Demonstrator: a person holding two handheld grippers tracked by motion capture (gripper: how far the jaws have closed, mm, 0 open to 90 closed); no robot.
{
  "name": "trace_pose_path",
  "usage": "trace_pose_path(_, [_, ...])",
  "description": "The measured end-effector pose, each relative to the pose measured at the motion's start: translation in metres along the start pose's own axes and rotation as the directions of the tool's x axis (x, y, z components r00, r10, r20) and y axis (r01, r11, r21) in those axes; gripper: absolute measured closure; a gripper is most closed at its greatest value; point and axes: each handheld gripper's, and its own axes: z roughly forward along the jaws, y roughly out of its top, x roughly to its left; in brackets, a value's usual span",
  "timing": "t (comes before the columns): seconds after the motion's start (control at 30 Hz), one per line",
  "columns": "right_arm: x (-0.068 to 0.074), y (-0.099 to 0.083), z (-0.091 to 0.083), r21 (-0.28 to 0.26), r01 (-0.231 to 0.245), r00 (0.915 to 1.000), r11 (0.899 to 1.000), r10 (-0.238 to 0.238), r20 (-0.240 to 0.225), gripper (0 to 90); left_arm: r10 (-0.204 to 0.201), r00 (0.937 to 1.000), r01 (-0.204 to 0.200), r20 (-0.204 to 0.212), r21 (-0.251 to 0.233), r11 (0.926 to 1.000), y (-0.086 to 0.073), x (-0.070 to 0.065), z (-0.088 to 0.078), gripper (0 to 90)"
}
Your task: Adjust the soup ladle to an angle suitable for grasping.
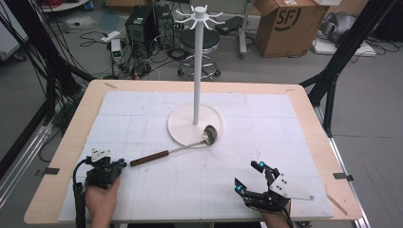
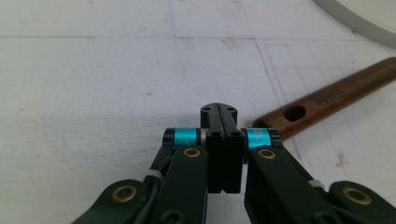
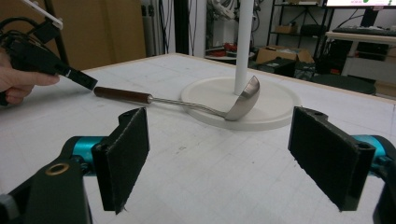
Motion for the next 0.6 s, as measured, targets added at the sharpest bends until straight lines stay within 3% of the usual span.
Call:
trace_pose_path(0.07, [0.001,0.0,0.001,0.002,0.004,1.0,1.0,-0.004,-0.001,19.9,0.015,0.9999,-0.015,-0.006,0.007,0.9999,-0.001,-0.005,0.002,90.0])
trace_pose_path(0.3, [0.001,0.0,0.002,0.005,0.006,1.0,1.0,-0.006,-0.001,19.9,0.014,0.9997,-0.014,-0.021,0.0,0.9999,-0.002,-0.025,0.006,90.0])
trace_pose_path(0.6, [-0.002,0.0,-0.001,-0.002,0.005,1.0,1.0,-0.005,0.008,20.7,0.025,0.9995,-0.025,-0.018,-0.004,0.9997,0.009,-0.056,0.027,89.9])
